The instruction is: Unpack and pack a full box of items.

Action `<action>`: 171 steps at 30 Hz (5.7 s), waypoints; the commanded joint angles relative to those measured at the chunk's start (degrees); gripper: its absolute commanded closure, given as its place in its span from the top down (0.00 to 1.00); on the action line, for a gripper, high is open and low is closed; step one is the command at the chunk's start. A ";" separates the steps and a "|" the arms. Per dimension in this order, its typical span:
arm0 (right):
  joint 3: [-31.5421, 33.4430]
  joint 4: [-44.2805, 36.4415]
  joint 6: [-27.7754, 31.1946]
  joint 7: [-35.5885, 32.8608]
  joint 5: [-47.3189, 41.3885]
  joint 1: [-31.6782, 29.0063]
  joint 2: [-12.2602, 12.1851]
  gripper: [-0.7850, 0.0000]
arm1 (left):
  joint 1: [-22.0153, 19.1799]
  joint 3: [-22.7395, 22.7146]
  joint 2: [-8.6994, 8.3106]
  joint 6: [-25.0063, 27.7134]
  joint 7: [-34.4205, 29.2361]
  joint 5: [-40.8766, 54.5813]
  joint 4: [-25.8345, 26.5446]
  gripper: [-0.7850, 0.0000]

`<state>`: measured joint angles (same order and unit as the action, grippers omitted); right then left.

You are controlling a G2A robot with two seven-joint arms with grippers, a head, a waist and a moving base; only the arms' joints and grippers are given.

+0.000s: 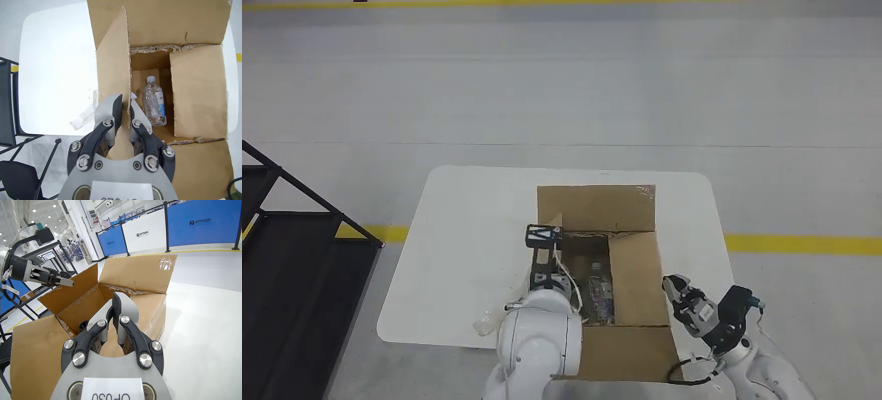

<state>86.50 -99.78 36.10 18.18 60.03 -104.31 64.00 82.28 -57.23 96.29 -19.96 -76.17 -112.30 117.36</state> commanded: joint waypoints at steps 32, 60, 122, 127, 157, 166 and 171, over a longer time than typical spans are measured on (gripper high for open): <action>-4.09 -0.48 -2.27 -32.36 -0.12 11.96 -0.88 0.00 | -0.47 -3.68 1.22 2.11 0.59 -2.34 0.37 0.00; -4.81 0.75 -3.57 -26.75 -0.97 10.91 -1.04 0.00 | -5.59 -10.46 2.52 1.23 -2.12 -20.63 -8.51 1.00; -3.17 -0.64 -9.20 -21.38 0.02 8.44 -0.76 0.00 | -4.06 7.00 1.03 6.81 -0.67 -10.30 -8.14 1.00; -3.74 0.16 -10.70 -20.43 0.65 8.25 -0.62 0.00 | -7.21 11.54 1.57 1.14 -4.02 -14.38 -18.25 1.00; -5.50 1.48 -9.99 -19.53 2.94 8.45 -0.47 0.00 | -10.22 15.52 2.78 -3.26 -4.90 -30.98 -31.23 0.00; -5.03 1.15 -9.82 -19.46 2.79 8.56 -0.53 0.00 | -8.65 13.92 2.14 -5.23 -2.92 -28.96 -27.17 0.00; -4.34 0.70 -9.42 -19.29 2.24 8.31 -0.61 0.00 | -7.70 12.18 1.87 -6.06 -2.09 -24.95 -23.11 0.00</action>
<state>81.99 -99.02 26.54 -1.08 62.39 -95.95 63.41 74.30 -44.53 98.23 -25.90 -78.38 -138.55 93.15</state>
